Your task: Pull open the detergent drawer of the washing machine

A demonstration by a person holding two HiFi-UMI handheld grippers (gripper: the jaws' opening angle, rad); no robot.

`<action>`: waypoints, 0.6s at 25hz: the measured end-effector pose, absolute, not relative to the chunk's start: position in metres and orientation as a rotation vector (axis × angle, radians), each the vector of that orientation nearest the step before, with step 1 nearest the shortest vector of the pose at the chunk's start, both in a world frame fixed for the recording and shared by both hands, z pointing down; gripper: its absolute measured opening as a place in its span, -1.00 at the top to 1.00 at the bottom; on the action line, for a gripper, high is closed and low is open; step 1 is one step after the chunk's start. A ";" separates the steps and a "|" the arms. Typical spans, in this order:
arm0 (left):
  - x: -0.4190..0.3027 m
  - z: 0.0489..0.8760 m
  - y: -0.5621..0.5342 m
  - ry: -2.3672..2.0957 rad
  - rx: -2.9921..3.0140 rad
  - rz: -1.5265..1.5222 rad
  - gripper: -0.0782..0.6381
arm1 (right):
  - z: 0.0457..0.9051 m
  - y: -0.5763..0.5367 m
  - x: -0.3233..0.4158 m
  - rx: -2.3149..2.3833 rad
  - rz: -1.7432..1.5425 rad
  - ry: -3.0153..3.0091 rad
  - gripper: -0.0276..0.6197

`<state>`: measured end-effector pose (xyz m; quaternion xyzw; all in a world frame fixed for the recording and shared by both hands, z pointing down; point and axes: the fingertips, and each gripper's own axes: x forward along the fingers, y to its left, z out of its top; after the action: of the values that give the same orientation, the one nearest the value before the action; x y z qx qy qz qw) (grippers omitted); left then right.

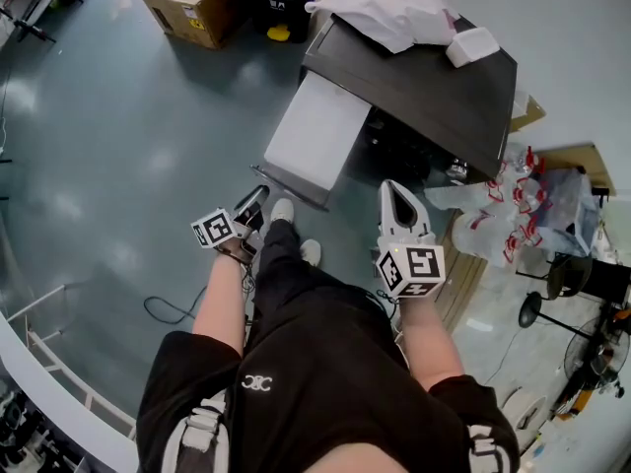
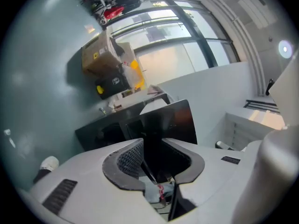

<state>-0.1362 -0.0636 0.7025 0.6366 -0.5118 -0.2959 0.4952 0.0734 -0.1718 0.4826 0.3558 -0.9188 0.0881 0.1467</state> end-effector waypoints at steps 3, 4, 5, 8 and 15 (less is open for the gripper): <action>-0.148 0.689 -0.058 -1.376 1.606 -0.541 0.48 | 0.478 -0.173 0.068 1.031 0.247 -2.670 0.91; -0.151 0.681 -0.057 -1.417 1.633 -0.477 0.48 | 0.476 -0.174 0.066 1.039 0.238 -2.678 0.91; -0.155 0.673 -0.057 -1.462 1.658 -0.419 0.48 | 0.474 -0.176 0.063 1.047 0.229 -2.687 0.91; -0.173 0.641 -0.055 -1.621 1.717 -0.275 0.54 | 0.462 -0.181 0.056 1.067 0.226 -2.725 0.91; -0.193 0.514 -0.068 -1.916 1.895 -0.138 0.77 | 0.418 -0.188 0.037 1.072 0.202 -2.884 0.91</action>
<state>-0.1931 -0.0685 0.5144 0.6852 -0.6926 -0.0500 0.2197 0.0365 -0.1877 0.4178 0.3476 -0.9349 0.0656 0.0291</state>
